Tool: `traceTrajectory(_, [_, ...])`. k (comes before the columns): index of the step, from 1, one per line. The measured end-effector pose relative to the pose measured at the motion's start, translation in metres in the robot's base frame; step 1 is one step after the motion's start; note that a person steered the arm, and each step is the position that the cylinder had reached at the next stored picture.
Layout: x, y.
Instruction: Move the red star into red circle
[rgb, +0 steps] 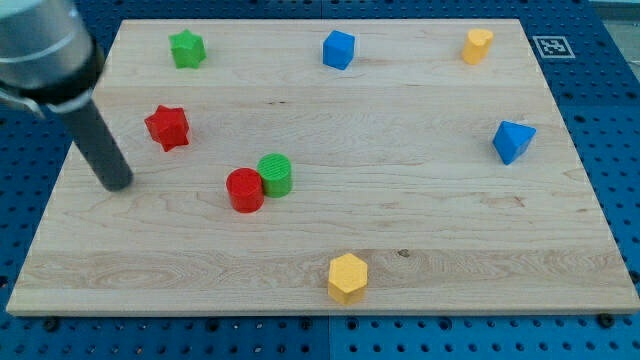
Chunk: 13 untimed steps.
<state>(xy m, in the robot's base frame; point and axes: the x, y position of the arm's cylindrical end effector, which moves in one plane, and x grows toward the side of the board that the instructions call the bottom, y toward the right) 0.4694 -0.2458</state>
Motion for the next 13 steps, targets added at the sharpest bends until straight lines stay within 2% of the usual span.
traceTrajectory(1, [-0.057, -0.020])
traceTrajectory(2, [-0.068, 0.000])
traceTrajectory(3, [-0.047, 0.048])
traceTrajectory(4, [-0.032, 0.070])
traceTrajectory(6, [-0.080, 0.041])
traceTrajectory(8, [-0.027, 0.099])
traceTrajectory(9, [-0.033, 0.098])
traceTrajectory(10, [-0.065, 0.095])
traceTrajectory(11, [-0.069, 0.112])
traceTrajectory(12, [-0.040, 0.134])
traceTrajectory(13, [-0.034, 0.144])
